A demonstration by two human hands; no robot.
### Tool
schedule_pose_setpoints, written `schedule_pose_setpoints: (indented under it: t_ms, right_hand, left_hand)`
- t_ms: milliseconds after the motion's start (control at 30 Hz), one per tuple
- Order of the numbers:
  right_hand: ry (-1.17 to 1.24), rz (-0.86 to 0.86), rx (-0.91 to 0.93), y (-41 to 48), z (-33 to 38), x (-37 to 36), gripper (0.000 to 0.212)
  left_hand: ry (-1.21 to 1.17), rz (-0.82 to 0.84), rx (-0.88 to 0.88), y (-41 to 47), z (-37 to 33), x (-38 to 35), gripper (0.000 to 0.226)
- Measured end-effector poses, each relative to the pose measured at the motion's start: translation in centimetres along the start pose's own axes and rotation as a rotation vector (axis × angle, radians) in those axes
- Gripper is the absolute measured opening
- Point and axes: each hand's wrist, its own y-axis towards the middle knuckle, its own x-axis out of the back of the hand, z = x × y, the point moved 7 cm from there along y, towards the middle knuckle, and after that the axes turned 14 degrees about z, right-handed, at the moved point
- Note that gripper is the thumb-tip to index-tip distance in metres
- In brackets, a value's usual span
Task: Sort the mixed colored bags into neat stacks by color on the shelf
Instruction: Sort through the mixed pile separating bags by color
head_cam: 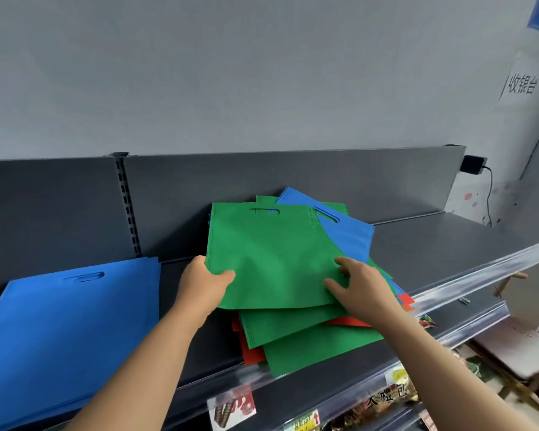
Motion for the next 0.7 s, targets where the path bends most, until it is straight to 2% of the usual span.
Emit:
schedule_pose_setpoints:
  t_ms: [167, 333, 500, 567, 700]
  right_hand:
    - [-0.078, 0.053, -0.096, 0.8, -2.4, 0.7, 0.050]
    - [-0.013, 0.044, 0.009, 0.5, -2.2, 0.4, 0.059]
    - [-0.109, 0.046, 0.001, 0.4, -2.2, 0.6, 0.054]
    - [-0.032, 0.055, 0.024, 0.1, -2.0, 0.6, 0.057]
    - [0.167, 0.029, 0.033, -0.1, -2.1, 1.0, 0.061]
  left_hand:
    - [0.022, 0.098, 0.065, -0.7, 0.5, -1.4, 0.017]
    - [0.015, 0.027, 0.075, -1.0, 0.3, -1.8, 0.026]
    - [0.069, 0.037, 0.072, -1.4, 0.6, -2.5, 0.017]
    - [0.121, 0.004, 0.076, -1.7, 0.7, -2.4, 0.029]
    - [0.187, -0.035, 0.061, -2.8, 0.5, -2.0, 0.035]
